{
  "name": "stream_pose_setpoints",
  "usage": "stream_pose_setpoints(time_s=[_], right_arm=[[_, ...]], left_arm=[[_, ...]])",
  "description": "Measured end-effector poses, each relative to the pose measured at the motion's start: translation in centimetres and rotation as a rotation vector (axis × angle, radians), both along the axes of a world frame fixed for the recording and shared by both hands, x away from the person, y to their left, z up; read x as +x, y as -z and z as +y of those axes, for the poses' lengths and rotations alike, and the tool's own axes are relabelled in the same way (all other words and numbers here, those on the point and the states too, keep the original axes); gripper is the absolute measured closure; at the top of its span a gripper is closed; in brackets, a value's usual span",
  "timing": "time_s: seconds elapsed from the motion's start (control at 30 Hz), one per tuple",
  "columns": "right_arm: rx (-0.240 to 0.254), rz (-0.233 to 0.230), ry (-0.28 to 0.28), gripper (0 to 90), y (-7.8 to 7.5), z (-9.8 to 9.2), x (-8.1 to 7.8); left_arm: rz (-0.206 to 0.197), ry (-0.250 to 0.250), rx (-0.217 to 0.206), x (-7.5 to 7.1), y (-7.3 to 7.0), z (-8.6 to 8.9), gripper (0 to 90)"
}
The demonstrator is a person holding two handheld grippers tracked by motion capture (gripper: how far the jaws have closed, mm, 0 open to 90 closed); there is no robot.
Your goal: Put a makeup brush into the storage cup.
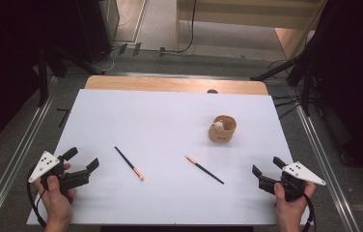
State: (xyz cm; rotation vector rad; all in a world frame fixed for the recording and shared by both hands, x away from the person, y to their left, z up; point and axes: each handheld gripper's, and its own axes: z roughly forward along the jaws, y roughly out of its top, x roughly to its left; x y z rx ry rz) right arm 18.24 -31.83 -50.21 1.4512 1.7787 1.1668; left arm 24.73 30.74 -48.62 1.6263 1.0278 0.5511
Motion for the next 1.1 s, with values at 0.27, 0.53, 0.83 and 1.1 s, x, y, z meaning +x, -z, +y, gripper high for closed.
stream_pose_setpoints(time_s=[0.27, 0.53, 0.83, 1.1], right_arm=[[0.001, -0.014, -0.028, 15.7, -0.5, 0.2, 0.1], [0.002, 0.0, -0.093, 16.5, -1.8, 0.8, 0.2], [-0.007, 0.013, -0.156, 19.9, -3.6, 1.8, 0.9], [-0.012, 0.049, -0.235, 25.3, -4.8, 2.8, 2.6]], left_arm=[[-0.036, -0.002, 0.054, -0.5, -0.6, -0.8, 4.2], [-0.062, 0.011, 0.056, -0.6, -1.6, -1.4, 4.2], [-0.069, 0.032, 0.049, -0.4, -2.8, -2.1, 4.0], [-0.068, 0.045, 0.067, 0.4, -3.5, -3.6, 4.2]])
